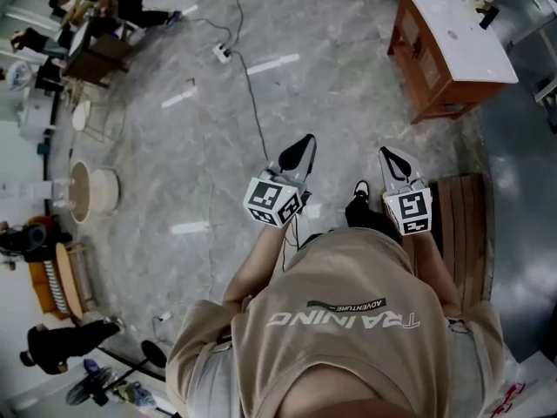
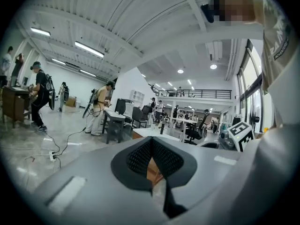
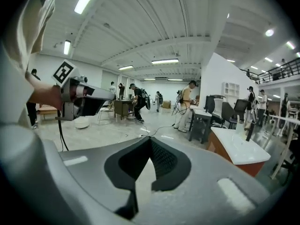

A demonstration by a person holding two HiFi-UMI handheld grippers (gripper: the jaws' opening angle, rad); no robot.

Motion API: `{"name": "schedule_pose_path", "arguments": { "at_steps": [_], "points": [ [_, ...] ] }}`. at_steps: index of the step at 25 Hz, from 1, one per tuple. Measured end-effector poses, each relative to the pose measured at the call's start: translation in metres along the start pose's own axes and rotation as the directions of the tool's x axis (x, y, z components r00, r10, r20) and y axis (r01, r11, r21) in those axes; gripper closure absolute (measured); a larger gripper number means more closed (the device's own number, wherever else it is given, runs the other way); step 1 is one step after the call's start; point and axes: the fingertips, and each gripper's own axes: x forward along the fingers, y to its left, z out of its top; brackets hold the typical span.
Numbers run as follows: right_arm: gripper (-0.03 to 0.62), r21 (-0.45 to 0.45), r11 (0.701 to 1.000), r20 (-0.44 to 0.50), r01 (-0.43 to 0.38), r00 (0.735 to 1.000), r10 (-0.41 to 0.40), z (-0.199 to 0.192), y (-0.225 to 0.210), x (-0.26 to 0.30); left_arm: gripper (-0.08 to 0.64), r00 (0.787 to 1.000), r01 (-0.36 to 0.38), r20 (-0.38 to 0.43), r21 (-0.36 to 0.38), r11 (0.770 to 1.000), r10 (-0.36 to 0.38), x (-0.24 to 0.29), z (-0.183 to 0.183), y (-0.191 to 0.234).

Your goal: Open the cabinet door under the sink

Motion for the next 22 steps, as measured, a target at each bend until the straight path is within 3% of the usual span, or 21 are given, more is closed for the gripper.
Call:
{"name": "schedule_pose_path", "arguments": {
  "at_steps": [7,14,22],
  "points": [
    [0.592,0.157,0.987,0.033,-0.015,0.999,0.01,0.004,-0.077,0.047,0.544,0.998,-0.039,-0.059,-0.02,0.999,0.037,0.063,0.01,0.031],
    [0.591,0.159,0.987,0.027,0.001,1.0,-0.006,0.001,-0.156,0.078,0.544,0.995,-0.027,-0.099,-0.074,0.997,0.02,0.14,-0.005,0.038],
    [0.592,0.197,0.98,-0.02,-0.011,1.0,0.015,-0.003,-0.185,0.106,0.543,0.994,0.005,-0.107,-0.094,0.996,-0.015,0.194,0.009,0.05]
  ]
}}
